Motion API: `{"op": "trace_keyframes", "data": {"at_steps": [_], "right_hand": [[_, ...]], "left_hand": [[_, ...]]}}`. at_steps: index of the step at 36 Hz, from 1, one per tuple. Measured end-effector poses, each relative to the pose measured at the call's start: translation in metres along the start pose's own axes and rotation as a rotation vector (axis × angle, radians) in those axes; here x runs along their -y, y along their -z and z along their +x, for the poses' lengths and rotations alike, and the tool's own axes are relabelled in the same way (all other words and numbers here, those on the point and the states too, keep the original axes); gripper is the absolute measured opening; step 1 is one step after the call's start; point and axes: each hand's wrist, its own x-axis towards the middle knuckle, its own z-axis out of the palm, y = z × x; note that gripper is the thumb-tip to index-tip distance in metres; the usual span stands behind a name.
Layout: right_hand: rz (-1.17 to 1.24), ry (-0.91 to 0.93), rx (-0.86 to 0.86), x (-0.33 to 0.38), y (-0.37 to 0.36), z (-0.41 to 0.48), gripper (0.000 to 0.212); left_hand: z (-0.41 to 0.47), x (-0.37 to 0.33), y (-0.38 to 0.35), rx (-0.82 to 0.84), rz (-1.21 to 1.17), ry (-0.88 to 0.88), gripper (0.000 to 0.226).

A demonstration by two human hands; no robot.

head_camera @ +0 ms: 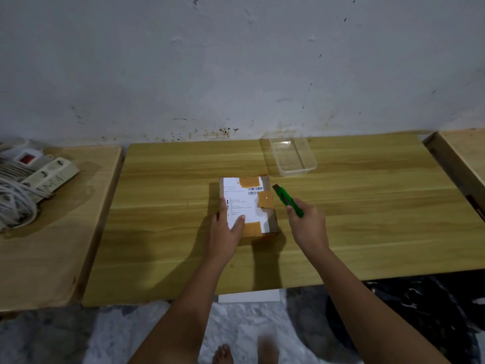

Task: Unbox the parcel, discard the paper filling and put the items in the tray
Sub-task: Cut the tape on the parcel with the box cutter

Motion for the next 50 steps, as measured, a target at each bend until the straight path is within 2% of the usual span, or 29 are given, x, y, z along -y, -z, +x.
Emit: {"op": "trace_keyframes", "data": {"at_steps": [30,37,50], "right_hand": [[0.027,-0.005,0.045,0.016,0.001,0.009,0.031],[-0.102,0.013,0.055,0.019,-0.004,0.017,0.031],[-0.306,0.004,0.188,0.030,0.002,0.026,0.018]], "left_hand": [[0.006,-0.005,-0.007,-0.040,-0.090,0.055,0.069],[0.006,-0.007,-0.008,-0.045,-0.101,0.059,0.069],[0.004,-0.009,-0.013,-0.085,-0.103,0.103,0.070]]}}
